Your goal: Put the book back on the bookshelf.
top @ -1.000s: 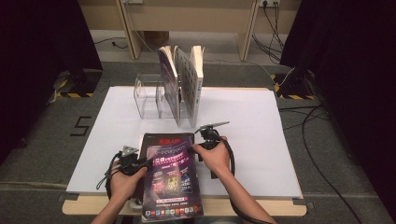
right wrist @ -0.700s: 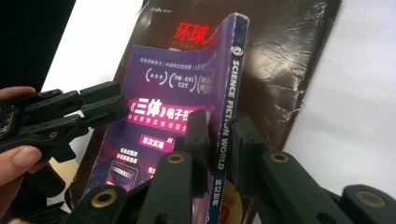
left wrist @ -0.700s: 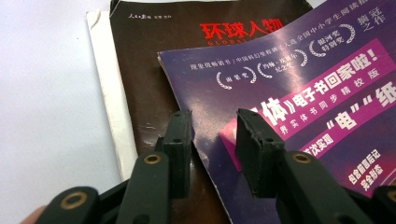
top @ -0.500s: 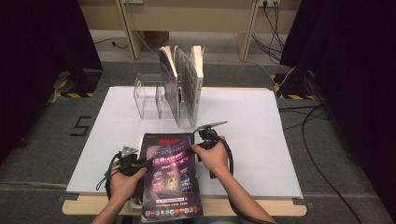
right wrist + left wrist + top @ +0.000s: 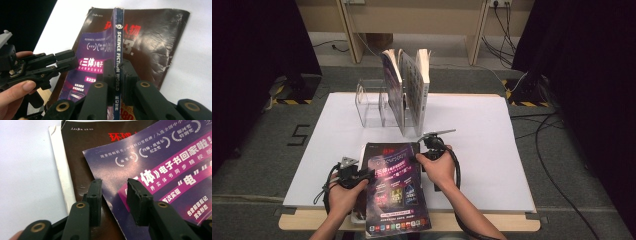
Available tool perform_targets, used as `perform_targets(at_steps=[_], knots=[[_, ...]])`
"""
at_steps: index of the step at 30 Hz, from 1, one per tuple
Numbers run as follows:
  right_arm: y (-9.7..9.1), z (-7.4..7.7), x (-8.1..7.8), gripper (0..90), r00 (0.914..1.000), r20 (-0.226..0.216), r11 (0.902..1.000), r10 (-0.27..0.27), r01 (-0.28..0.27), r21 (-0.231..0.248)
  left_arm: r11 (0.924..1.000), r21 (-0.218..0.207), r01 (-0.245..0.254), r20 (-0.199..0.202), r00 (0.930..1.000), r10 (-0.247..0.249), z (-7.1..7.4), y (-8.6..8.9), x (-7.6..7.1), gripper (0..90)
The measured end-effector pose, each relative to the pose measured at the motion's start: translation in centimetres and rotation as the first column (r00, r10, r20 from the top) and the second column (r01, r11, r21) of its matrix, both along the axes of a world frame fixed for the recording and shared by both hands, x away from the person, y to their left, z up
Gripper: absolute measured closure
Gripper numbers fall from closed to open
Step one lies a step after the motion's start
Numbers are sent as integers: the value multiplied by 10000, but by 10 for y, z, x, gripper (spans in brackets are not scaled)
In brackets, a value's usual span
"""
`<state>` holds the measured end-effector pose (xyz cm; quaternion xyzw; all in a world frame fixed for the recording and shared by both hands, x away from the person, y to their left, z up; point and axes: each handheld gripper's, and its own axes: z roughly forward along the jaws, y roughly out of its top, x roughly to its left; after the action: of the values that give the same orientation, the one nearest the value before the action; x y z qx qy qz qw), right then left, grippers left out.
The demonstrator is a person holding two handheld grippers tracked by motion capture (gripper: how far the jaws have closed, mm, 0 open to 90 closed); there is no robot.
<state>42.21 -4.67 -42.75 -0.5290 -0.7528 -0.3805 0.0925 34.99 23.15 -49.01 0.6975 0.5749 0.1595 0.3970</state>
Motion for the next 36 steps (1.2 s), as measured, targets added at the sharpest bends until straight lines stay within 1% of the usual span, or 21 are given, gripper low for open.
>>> perform_targets(at_steps=[3,5,7,11,13,16,19,20,24,29,31,33,35,36], knots=[[0,2,-1,850,9998,174,9999,-17,15,149,9999,-96,-54,70,10000,55,1,2,0,621],[0,3,-1,850,9995,315,9997,28,-36,262,9998,-162,-133,177,9998,136,3,3,0,609],[1,6,-1,850,9993,383,9994,-36,22,353,9995,-227,-219,283,9993,225,5,4,0,593],[0,14,0,850,9969,765,9988,-177,141,466,9985,-351,-409,506,9978,426,9,7,-1,555],[0,19,0,851,9954,913,9982,-277,227,554,9983,-369,-461,615,9969,484,10,8,-1,543],[0,25,0,850,9911,1300,9982,-301,230,557,9981,-388,-478,681,9964,503,10,9,-2,526],[1,30,0,850,9886,1456,9979,-377,295,582,9978,-436,-490,757,9958,522,11,9,-2,506],[1,30,1,850,9864,1598,9978,-386,293,601,9977,-454,-500,776,9956,534,11,9,-2,503],[0,36,1,851,9829,1767,9969,-511,395,685,9974,-481,-536,836,9948,575,12,9,-2,491],[-3,45,2,851,9718,2228,9955,-772,628,710,9974,-470,-540,869,9945,579,12,9,-2,485],[-3,49,2,851,9652,2479,9951,-836,678,717,9975,-462,-537,875,9945,576,12,9,-2,484],[-3,51,2,851,9627,2542,9944,-928,767,726,9975,-454,-541,896,9943,580,12,9,-2,484],[-1,54,4,850,9563,2775,9947,-922,756,702,9975,-457,-541,903,9942,581,12,9,-2,483],[-1,55,4,851,9552,2802,9944,-950,781,708,9975,-464,-537,910,9942,578,12,9,-2,483]])
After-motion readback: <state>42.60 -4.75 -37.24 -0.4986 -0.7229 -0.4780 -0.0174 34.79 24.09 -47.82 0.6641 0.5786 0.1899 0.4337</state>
